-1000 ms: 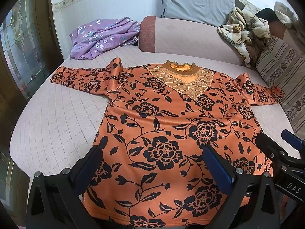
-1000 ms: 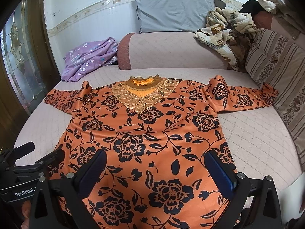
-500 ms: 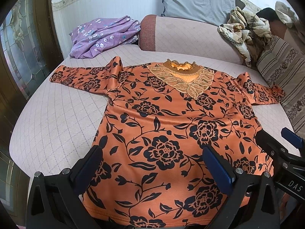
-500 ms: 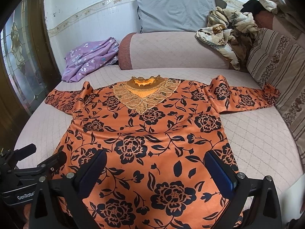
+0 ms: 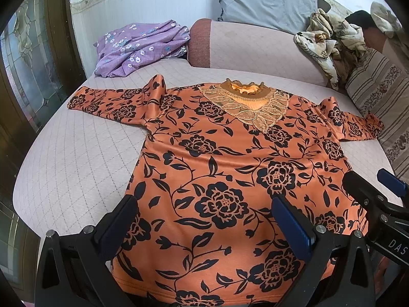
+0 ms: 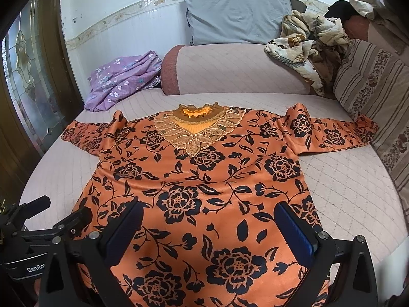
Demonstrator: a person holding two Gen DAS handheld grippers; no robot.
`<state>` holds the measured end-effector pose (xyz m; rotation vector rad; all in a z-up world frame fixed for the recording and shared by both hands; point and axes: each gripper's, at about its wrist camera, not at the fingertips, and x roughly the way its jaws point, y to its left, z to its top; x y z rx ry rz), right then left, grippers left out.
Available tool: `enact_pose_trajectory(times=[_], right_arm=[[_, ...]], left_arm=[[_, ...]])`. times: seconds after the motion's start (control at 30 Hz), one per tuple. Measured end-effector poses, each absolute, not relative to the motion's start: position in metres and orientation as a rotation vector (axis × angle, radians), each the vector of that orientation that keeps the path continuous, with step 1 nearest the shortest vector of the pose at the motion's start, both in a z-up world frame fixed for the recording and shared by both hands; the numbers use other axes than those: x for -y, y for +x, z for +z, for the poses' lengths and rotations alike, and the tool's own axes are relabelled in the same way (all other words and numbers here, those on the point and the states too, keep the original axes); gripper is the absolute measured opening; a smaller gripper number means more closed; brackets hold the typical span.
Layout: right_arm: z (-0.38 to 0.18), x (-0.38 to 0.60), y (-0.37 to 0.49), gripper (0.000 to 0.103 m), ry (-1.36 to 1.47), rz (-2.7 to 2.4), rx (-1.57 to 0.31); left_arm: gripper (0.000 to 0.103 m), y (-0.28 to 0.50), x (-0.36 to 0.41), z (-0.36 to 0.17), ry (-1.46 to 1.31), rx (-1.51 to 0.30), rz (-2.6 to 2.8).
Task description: Fold small clothes
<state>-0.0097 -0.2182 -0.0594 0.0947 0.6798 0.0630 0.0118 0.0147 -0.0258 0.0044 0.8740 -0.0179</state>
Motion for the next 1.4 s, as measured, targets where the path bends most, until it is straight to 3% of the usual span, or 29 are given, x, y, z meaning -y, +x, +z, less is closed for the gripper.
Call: enact_pose_trajectory(times=[1.17,1.4], right_arm=[[-0.078,0.223,0.018,0.103,0.141,0.106,-0.727],[-0.078,0.330,0.048,0.103,0.419,0.158,-0.696]], left_arm=[[0.103,0.037,-0.014,-0.047,0.025,-0.944,-0.018],[0.103,0.071,-0.069,-0.068,-0.030,-1.001,0.077]])
